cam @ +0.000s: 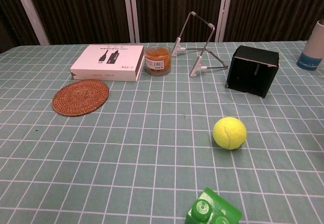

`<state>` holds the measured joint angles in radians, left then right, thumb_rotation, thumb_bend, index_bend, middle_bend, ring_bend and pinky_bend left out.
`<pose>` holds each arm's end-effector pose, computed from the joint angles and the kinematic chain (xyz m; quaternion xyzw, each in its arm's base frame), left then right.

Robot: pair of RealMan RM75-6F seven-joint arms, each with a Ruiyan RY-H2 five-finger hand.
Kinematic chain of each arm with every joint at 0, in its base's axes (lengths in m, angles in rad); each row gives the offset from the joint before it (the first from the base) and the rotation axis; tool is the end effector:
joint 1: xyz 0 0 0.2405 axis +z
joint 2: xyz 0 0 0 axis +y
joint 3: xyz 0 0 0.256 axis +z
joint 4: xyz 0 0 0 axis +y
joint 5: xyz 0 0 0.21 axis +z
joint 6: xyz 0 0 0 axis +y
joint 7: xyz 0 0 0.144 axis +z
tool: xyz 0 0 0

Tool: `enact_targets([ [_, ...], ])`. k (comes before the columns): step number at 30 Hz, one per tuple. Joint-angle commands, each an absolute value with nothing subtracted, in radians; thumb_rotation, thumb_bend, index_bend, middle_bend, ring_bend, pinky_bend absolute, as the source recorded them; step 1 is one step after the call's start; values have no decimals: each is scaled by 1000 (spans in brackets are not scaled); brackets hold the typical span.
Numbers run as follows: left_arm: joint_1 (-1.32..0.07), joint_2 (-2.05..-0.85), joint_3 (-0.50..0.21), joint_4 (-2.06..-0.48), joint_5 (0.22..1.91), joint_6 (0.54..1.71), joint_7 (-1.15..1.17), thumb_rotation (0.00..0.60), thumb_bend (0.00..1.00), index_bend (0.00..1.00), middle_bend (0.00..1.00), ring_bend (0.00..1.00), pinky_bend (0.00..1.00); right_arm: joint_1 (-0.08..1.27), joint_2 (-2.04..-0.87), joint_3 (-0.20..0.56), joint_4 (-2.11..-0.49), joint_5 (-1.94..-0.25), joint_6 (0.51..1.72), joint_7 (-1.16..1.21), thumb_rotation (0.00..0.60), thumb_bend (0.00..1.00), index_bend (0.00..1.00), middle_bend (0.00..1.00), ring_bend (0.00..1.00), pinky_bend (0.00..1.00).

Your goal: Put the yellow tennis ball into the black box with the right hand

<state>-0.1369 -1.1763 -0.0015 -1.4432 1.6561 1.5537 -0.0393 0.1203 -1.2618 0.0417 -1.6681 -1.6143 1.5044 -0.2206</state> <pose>-0.3089 0.1877 0.1488 -0.6565 -0.3115 -0.4136 0.5486 -0.2617 -0.1852 0.1083 0.6353 -0.3369 0.4200 0.5535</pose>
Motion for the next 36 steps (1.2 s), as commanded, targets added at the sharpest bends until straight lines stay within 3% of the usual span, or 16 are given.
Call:
enact_targets([
  [1, -138, -1177, -1, -1443, 1657, 1553, -39, 600, 119, 0, 16, 38, 58, 126, -1266, 36, -1665, -1619, 1492, -233, 600, 356, 0, 0, 0, 0],
  [13, -131, -1172, 15, -1434, 1704, 1592, -59, 600, 119, 0, 17, 38, 58, 128, -1262, -24, -1741, -1630, 1424, -208, 600, 355, 0, 3, 0, 0],
  [19, -126, -1165, 25, -1436, 1713, 1595, -60, 600, 119, 0, 11, 38, 58, 130, -1271, -67, -1781, -1662, 1388, -210, 600, 355, 0, 114, 19, 10],
  [22, -121, -1160, 28, -1442, 1724, 1611, -66, 600, 120, 0, 11, 38, 59, 127, -1311, -73, -1788, -1678, 1392, -202, 600, 356, 24, 284, 156, 117],
  [24, -118, -1158, 30, -1442, 1725, 1615, -70, 600, 120, 0, 11, 38, 58, 122, -1347, -73, -1781, -1687, 1403, -185, 600, 356, 111, 387, 249, 212],
  [26, -118, -1158, 32, -1440, 1727, 1614, -73, 600, 119, 0, 10, 38, 58, 120, -1383, -71, -1764, -1694, 1409, -180, 600, 384, 260, 491, 347, 327],
  [30, -120, -1158, 36, -1440, 1729, 1607, -71, 600, 120, 0, 7, 38, 59, 125, -1449, -64, -1736, -1694, 1403, -157, 600, 506, 405, 604, 458, 474],
  [36, -121, -1160, 42, -1432, 1750, 1616, -75, 600, 119, 0, 7, 38, 58, 162, -1538, -69, -1699, -1645, 1292, -164, 600, 553, 454, 650, 510, 545],
])
